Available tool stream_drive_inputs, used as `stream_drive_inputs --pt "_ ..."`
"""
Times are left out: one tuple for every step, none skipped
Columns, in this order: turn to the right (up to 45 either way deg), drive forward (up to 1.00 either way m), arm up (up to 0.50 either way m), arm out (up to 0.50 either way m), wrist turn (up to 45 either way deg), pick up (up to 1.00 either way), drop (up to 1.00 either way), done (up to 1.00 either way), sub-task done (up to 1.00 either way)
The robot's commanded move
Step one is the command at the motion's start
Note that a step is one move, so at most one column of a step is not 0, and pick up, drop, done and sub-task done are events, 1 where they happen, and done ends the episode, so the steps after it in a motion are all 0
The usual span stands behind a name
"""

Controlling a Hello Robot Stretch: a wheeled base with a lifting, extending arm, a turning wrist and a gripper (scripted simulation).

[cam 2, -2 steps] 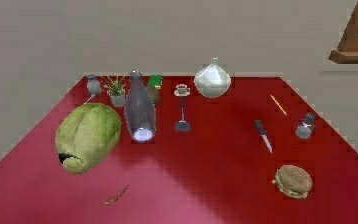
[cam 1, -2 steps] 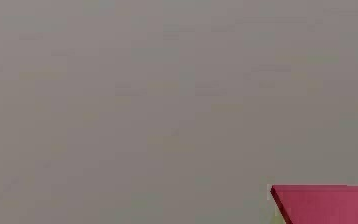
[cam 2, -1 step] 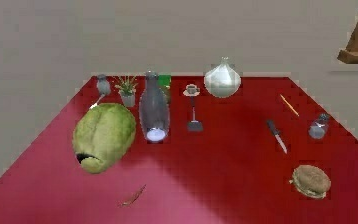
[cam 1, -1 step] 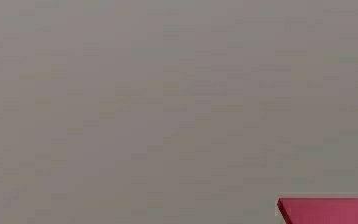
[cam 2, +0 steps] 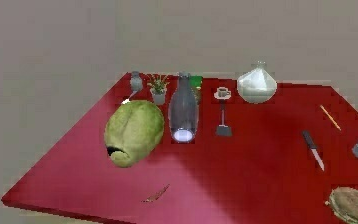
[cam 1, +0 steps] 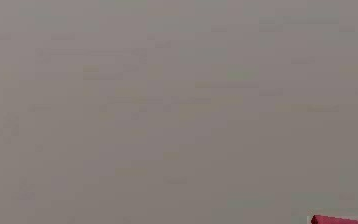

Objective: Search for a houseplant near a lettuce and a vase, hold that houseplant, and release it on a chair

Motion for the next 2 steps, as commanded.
stream_drive_inputs --pt "45.0 0.00 0.00 0.00 0.0 0.00 0.00 0.00 0.00" --pt "9.0 0.00 0.00 0.00 0.0 0.00 0.00 0.00 0.00"
